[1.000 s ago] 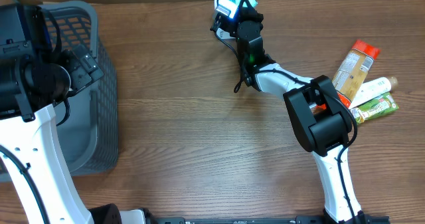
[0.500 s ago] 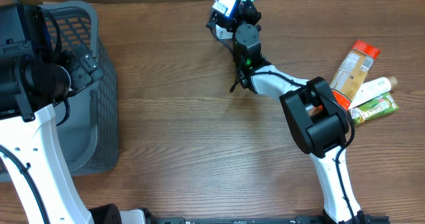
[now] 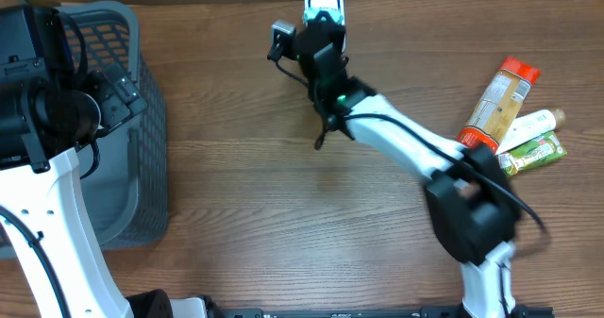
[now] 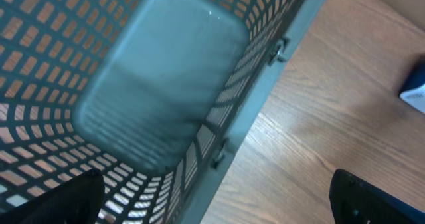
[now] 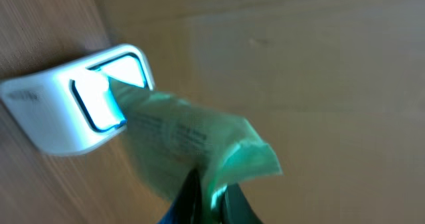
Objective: Scan the item barcode
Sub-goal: 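Hold the wet-wipe pack in front of the white scanner, then carry the wet-wipe pack right and release it on the item pile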
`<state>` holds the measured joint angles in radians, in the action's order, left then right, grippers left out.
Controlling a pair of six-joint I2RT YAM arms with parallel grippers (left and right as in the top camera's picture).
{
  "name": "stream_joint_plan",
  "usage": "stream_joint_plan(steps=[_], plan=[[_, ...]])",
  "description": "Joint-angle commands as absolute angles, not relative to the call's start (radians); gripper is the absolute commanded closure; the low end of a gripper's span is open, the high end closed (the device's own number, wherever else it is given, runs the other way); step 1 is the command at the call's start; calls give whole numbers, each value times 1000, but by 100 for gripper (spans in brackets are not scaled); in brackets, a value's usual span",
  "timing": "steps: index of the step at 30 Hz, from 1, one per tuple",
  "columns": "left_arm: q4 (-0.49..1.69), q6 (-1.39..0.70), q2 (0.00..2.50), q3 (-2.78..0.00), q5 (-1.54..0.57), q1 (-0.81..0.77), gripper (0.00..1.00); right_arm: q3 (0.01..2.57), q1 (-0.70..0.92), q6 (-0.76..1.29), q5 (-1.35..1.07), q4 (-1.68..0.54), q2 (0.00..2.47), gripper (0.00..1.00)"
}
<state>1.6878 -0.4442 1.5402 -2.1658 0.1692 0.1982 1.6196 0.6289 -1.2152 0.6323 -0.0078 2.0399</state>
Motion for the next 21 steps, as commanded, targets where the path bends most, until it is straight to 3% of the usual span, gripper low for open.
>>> stream_joint_plan(steps=[1,3,4,5,6,9,13,17,21], plan=[[1689,-434,1543,-2166,183,203,0,1643,632,-896,437,-250,1788,96],[1689,-434,1543,-2166,183,203,0,1643,607,-722,324,-405,1701,96],[1689,-434,1543,-2166,183,203,0,1643,554,-461,221,-561,1618,96],[1689,-433,1543,-2166,183,203,0,1643,526,-352,202,-620,1593,96],[1689,-433,1543,-2166,183,203,0,1643,463,-178,202,-738,1558,96],[1689,-433,1543,-2166,183,203,0,1643,304,71,299,-991,1544,96],[1689,-433,1543,-2166,183,203,0,1623,111,277,405,-1153,1573,96],[1689,-433,1543,-2166,183,203,0,1542,-77,402,402,-1131,1605,96],[1689,-434,1543,-2166,183,203,0,1485,-163,453,338,-1089,1640,96]])
